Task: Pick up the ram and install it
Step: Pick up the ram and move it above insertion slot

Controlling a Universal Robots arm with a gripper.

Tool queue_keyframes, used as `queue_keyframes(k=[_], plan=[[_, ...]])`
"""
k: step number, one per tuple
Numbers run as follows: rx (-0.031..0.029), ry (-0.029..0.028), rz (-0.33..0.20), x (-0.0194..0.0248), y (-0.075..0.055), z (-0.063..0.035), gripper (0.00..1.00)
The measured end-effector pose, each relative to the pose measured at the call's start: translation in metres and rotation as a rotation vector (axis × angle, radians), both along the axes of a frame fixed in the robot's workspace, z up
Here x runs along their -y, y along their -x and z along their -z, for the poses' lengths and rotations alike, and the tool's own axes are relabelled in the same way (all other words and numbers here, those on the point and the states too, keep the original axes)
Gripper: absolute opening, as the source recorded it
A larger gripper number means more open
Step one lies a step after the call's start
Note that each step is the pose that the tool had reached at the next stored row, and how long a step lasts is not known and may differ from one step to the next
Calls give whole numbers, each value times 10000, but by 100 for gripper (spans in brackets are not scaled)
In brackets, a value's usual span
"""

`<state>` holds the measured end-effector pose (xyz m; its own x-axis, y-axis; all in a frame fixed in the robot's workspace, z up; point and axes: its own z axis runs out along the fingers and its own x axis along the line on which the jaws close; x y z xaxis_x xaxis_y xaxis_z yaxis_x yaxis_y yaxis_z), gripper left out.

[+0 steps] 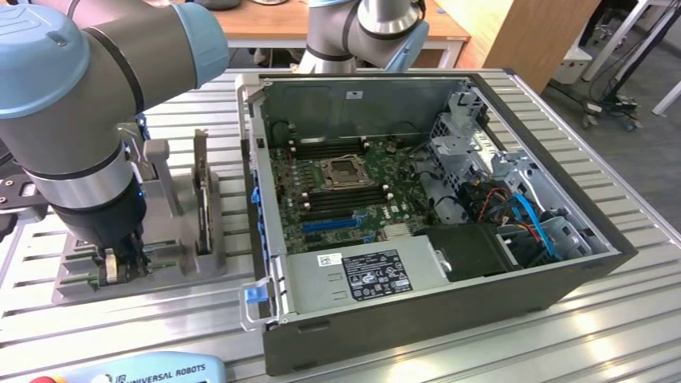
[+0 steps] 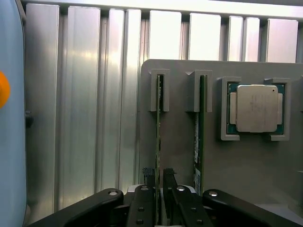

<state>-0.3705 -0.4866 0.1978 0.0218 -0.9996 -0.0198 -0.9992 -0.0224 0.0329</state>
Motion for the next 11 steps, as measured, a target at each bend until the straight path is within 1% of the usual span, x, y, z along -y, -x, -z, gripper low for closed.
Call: queue_keyframes(k=[11], plan=[[0, 0, 0, 0, 0, 0, 22]])
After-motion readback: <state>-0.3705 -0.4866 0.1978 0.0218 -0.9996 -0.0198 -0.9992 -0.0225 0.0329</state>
